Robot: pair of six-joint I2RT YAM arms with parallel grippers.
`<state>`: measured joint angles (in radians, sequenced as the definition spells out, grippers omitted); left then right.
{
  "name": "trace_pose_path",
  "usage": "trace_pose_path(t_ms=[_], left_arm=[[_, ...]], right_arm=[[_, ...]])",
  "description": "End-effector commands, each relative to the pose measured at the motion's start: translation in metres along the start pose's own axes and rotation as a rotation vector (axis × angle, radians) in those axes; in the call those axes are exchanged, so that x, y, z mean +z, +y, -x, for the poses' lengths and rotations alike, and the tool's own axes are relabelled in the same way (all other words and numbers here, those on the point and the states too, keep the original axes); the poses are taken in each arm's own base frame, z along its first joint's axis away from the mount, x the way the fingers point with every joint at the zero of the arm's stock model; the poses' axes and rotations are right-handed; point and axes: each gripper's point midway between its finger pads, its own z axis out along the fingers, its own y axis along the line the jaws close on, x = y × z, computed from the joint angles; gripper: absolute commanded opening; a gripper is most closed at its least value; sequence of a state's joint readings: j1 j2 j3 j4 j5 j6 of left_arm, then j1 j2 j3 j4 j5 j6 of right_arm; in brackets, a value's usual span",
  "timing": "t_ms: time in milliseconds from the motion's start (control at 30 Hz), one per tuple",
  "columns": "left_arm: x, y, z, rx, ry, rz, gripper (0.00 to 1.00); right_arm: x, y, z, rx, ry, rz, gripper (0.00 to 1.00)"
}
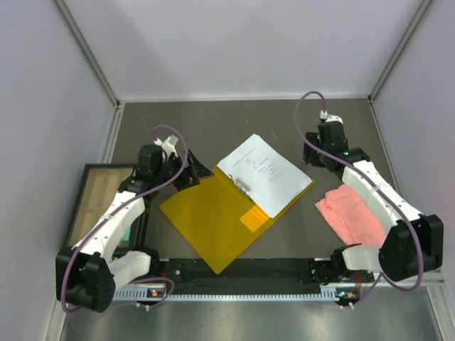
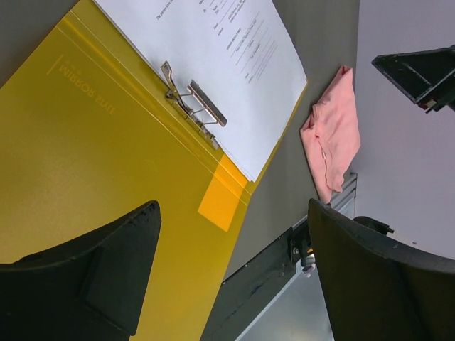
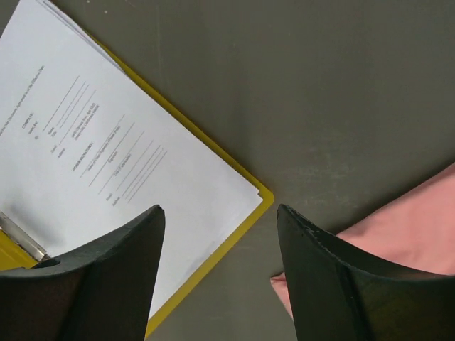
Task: Put the files into the folder
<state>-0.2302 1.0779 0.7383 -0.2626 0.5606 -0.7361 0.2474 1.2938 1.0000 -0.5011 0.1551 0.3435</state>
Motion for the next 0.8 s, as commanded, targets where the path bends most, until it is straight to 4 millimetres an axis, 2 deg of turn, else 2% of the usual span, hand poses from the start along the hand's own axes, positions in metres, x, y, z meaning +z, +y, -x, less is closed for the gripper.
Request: trace_pose_path(t_ms=[0,67,100,133,167,233,267,300,333,367,433,467,600,733,767], left_arm=[[-0.002,-0.010,0.005,0.034,-0.032,-0.041,0.88],[-0.003,-0.010,0.003,0.035,-0.030,-0.041,0.88],[-0.003,-0.009,0.002,0.031,-0.028,-0.039,0.88],[-0.003,-0.009,0.001,0.032,-0.030,-0.039,0.88],[-0.004,-0.009,0.000,0.030,-0.029,-0.040,0.88],[-0.005,-0.008,-0.003,0.025,-0.023,-0.038,0.88],[-0.007,-0.008,-0.006,0.027,-0.022,-0.038,0.88],[-0.008,-0.007,-0.007,0.023,-0.020,-0.035,0.88],[-0.008,-0.007,-0.007,0.024,-0.027,-0.032,0.88],[-0.010,-0.008,-0.008,0.026,-0.030,-0.036,0.88],[-0.011,-0.007,-0.009,0.022,-0.031,-0.031,0.88],[-0.011,-0.007,-0.010,0.024,-0.030,-0.033,0.88],[-0.010,-0.004,-0.012,0.024,-0.025,-0.022,0.88],[-0.008,-0.001,-0.012,0.020,-0.022,-0.017,0.88],[-0.006,0.001,-0.013,0.017,-0.018,-0.013,0.88]], right_arm=[[-0.018,0.027,0.015,-0.213,-0.068,-0.075,0.65],[-0.018,0.078,0.008,-0.272,-0.057,0.062,0.64],[-0.003,0.096,-0.006,-0.298,-0.006,0.103,0.63],[-0.005,0.128,-0.006,-0.310,-0.009,0.186,0.61],[-0.004,0.150,-0.015,-0.326,0.021,0.256,0.56],[0.011,0.185,-0.023,-0.383,0.046,0.291,0.56],[0.011,0.205,-0.034,-0.425,0.060,0.324,0.56],[0.015,0.218,-0.039,-0.450,0.071,0.343,0.56],[0.027,0.234,-0.043,-0.468,0.090,0.355,0.56],[0.028,0.247,-0.052,-0.485,0.114,0.387,0.55],[0.034,0.266,-0.053,-0.496,0.122,0.423,0.52],[0.043,0.273,-0.067,-0.515,0.155,0.431,0.49],[0.054,0.295,-0.085,-0.525,0.190,0.496,0.39],[0.065,0.300,-0.100,-0.534,0.224,0.511,0.35],[0.067,0.300,-0.102,-0.535,0.227,0.507,0.31]])
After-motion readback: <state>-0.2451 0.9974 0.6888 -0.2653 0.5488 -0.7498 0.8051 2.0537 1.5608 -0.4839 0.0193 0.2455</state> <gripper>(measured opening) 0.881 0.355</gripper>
